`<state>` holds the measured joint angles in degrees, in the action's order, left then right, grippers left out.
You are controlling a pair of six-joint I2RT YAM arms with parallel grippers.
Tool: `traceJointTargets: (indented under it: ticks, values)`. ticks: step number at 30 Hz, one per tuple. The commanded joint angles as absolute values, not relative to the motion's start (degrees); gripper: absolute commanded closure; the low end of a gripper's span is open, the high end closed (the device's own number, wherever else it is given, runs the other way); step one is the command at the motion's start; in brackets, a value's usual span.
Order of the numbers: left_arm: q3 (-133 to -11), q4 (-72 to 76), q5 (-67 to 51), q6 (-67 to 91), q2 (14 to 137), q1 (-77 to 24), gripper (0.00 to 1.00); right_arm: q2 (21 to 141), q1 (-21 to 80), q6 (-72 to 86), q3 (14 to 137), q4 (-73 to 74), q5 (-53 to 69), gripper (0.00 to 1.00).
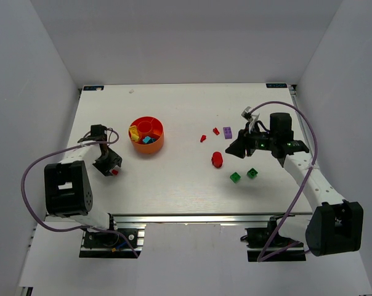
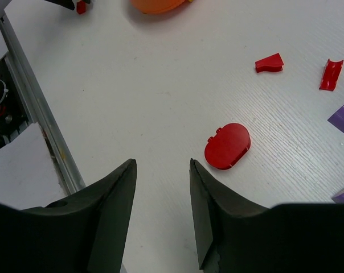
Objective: Sort the legos into containers by color
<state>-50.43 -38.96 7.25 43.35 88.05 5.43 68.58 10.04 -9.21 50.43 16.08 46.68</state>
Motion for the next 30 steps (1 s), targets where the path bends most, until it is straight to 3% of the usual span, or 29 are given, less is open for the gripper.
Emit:
traceJointTargets:
  ticks: [1, 20, 27, 30]
  values:
    - [-52.5, -37.8, 6.2, 43.2, 89.2, 6.2, 0.42, 67.4, 9.1, -9.6, 50.2, 14.0, 47.5, 0.52]
    - [-52.6, -37.9, 4.8, 41.0, 93.4, 6.8, 0.59, 67.2, 6.7, -9.5, 50.0, 14.2, 48.9, 0.53]
    - [-52.0, -38.1, 4.1, 38.8, 94.0, 6.8, 0.73, 67.2, 6.2, -8.9, 49.7, 13.9, 49.3, 0.54]
    - [-52.5, -38.5, 2.9, 36.8, 91.9, 6.8, 0.87, 67.0, 5.9, -8.8, 49.7, 13.7, 49.4, 0.54]
